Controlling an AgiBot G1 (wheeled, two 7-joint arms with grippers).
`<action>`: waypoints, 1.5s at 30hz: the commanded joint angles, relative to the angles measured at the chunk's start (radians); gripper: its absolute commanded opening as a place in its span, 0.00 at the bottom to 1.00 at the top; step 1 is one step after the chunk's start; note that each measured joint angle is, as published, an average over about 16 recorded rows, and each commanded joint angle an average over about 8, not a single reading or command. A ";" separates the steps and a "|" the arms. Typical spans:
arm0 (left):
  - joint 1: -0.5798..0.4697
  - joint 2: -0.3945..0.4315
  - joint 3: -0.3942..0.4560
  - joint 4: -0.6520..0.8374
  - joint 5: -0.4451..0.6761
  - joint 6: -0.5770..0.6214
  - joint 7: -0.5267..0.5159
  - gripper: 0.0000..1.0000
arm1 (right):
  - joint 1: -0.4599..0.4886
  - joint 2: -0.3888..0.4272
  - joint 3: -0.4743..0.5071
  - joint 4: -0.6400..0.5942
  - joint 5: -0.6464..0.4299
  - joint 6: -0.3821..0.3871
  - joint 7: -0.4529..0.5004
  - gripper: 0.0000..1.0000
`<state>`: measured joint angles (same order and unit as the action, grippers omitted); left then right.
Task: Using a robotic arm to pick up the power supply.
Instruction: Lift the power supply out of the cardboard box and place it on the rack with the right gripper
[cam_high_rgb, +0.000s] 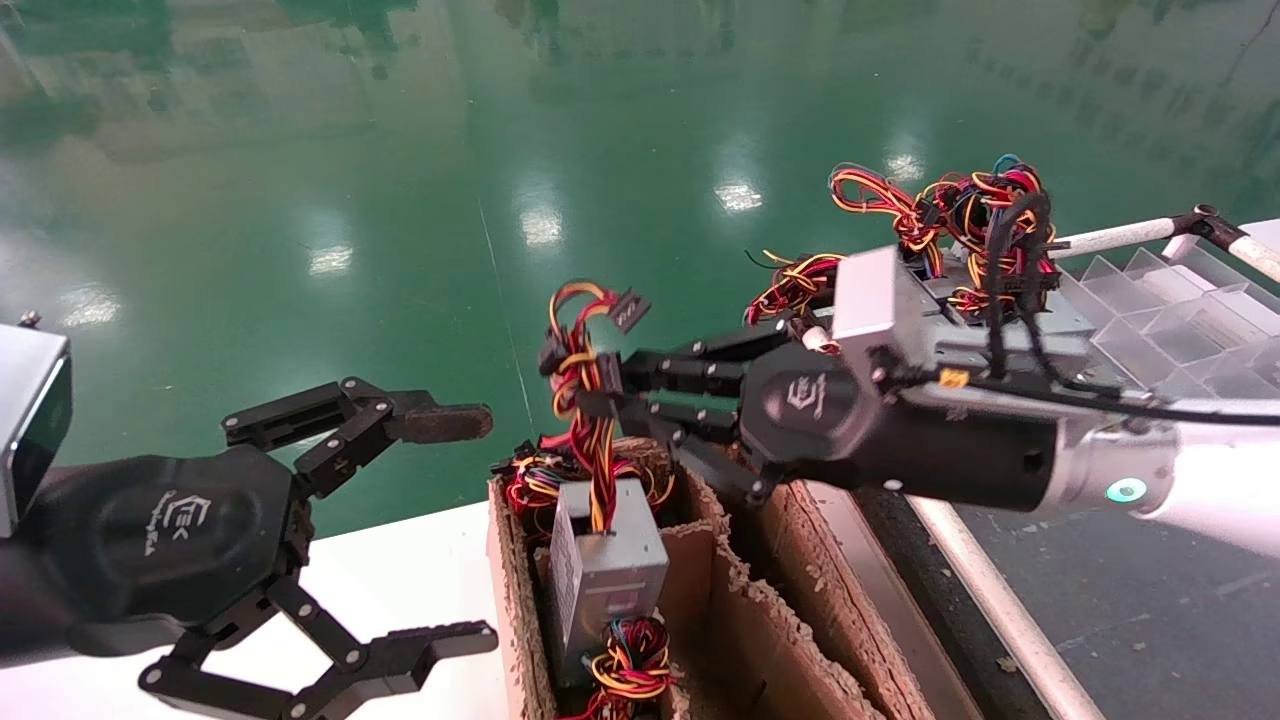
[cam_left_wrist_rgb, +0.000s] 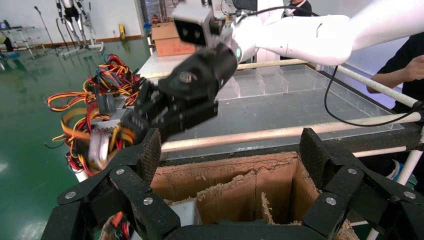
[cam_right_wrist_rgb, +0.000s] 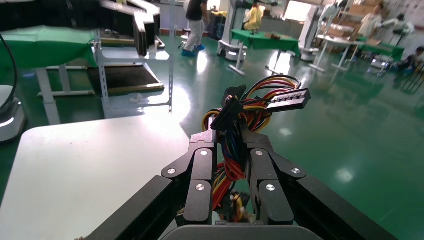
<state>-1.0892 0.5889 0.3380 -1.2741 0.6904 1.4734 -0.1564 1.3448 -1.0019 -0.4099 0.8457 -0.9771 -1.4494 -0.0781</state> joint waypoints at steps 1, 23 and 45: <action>0.000 0.000 0.000 0.000 0.000 0.000 0.000 1.00 | -0.001 0.014 0.009 0.037 0.010 0.010 0.018 0.00; 0.000 0.000 0.001 0.000 0.000 0.000 0.000 1.00 | 0.085 0.157 0.095 0.252 0.045 0.110 0.146 0.00; 0.000 0.000 0.001 0.000 -0.001 0.000 0.000 1.00 | -0.010 0.530 0.230 0.308 0.083 0.105 0.204 0.00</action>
<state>-1.0894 0.5885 0.3390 -1.2741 0.6897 1.4730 -0.1559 1.3288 -0.4751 -0.1789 1.1444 -0.8919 -1.3443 0.1192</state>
